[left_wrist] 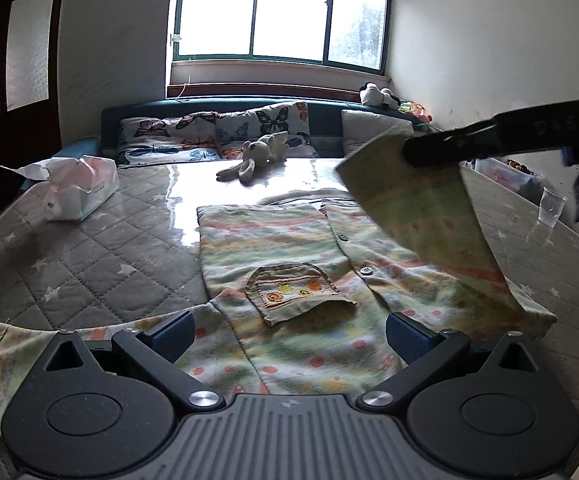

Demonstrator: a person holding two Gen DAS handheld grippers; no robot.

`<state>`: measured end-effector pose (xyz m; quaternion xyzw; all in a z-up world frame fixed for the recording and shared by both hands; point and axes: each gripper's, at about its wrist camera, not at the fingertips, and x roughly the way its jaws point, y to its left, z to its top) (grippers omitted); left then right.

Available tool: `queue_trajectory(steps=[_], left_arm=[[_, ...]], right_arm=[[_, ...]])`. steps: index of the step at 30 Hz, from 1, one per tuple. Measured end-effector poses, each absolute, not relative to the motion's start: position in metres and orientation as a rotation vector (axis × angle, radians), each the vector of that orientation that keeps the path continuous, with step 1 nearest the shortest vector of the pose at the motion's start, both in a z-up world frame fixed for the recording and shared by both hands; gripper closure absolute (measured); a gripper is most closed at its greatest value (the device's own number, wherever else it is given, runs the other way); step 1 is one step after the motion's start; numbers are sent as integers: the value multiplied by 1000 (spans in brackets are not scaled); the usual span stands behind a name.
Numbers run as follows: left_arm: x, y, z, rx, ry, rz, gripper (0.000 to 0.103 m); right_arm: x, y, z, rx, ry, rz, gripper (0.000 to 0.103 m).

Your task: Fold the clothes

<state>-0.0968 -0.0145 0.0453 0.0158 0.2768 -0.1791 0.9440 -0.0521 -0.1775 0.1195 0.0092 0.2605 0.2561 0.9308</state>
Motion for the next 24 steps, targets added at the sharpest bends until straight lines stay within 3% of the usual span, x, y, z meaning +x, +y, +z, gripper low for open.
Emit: queue_trajectory(steps=[4,10,24], left_arm=[[-95,-14,46,34,564,-357,0],[-92,-22,48,37,558,-361,0],[-75,-65,29,111,635,-387,0]], right_arm=[[-56,-178,118,19,534,539,79],[-75,-206,111,-24,554,475,79],[-112,-285,28,-8,781,256,78]])
